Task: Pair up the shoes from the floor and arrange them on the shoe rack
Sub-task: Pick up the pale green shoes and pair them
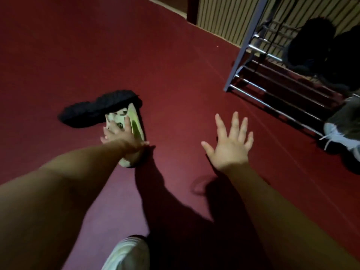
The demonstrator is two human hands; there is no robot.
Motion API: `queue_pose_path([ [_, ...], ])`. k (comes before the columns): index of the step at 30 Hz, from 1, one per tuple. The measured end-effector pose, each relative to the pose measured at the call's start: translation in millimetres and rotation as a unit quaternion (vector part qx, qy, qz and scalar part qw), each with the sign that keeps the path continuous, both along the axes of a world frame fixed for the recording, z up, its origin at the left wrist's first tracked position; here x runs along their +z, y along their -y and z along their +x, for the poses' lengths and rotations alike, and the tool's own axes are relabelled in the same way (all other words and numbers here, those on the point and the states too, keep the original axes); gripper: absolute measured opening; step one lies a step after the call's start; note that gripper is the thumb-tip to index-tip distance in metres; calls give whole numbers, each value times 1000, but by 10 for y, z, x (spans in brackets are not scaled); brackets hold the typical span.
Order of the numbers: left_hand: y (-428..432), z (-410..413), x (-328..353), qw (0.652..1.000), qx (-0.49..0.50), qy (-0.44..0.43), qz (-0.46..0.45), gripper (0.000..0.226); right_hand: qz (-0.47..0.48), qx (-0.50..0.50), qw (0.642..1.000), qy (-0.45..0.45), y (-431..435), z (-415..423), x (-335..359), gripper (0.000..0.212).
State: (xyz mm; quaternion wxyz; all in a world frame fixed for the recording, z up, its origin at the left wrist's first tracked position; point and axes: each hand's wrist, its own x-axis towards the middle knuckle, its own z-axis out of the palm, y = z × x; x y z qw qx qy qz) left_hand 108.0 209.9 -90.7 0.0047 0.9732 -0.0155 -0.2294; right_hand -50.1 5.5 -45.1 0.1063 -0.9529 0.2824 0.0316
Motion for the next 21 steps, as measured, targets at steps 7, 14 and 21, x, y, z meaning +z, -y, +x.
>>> queue_pose_path([
  [7, 106, -132, -205, 993, 108, 9, -47, 110, 6, 25, 998, -58, -51, 20, -75, 80],
  [14, 145, -82, -175, 986, 118, -44, -114, 103, 11, 10, 995, -95, 124, 12, -76, 77],
  [21, 408, -91, -119, 977, 92, -82, -173, 92, 15, -22, 995, -100, 263, -48, -31, 77],
])
